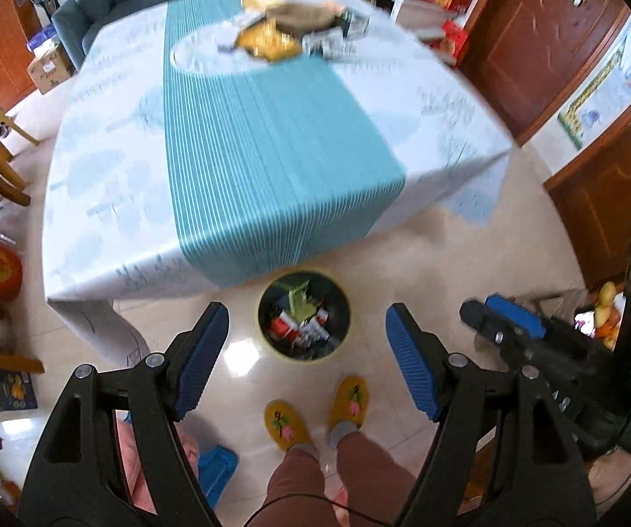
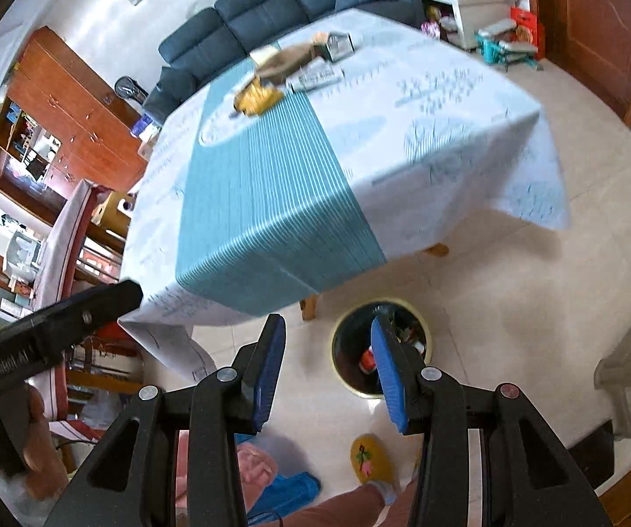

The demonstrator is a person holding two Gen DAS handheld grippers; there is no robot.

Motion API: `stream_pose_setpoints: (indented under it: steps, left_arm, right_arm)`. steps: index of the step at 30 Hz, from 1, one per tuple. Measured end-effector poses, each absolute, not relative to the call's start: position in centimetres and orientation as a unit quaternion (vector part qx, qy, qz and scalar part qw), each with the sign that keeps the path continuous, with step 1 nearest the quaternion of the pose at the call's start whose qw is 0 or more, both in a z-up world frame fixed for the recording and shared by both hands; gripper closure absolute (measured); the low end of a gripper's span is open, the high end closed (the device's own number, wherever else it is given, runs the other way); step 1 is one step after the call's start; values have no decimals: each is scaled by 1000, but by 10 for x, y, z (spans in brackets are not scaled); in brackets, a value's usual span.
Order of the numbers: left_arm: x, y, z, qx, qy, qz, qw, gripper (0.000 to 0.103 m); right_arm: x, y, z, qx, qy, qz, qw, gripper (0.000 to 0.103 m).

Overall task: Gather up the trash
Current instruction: 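Move both tools back over the table toward the snack pile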

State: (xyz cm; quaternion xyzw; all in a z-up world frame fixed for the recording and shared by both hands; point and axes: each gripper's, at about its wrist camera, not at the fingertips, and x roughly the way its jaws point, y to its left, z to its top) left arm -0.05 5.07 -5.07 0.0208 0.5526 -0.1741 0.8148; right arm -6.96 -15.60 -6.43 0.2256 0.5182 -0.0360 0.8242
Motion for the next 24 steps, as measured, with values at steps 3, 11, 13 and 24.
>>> stream_pose_setpoints:
  steps: [3, 11, 13, 24]
  left_arm:
    - [6, 53, -23, 9, 532, -181, 827, 32]
    - [26, 45, 7, 4, 509, -200, 837, 32]
    - [32, 42, 13, 2, 502, -204, 840, 32]
    - [99, 14, 10, 7, 496, -179, 850, 32]
  right_arm:
    - [-67, -158, -47, 229, 506, -45, 830, 62]
    - [-45, -168, -19, 222, 477, -54, 849, 62]
    - [-34, -172, -14, 217, 469, -53, 854, 62]
    - [73, -219, -31, 206, 476, -11, 855, 62]
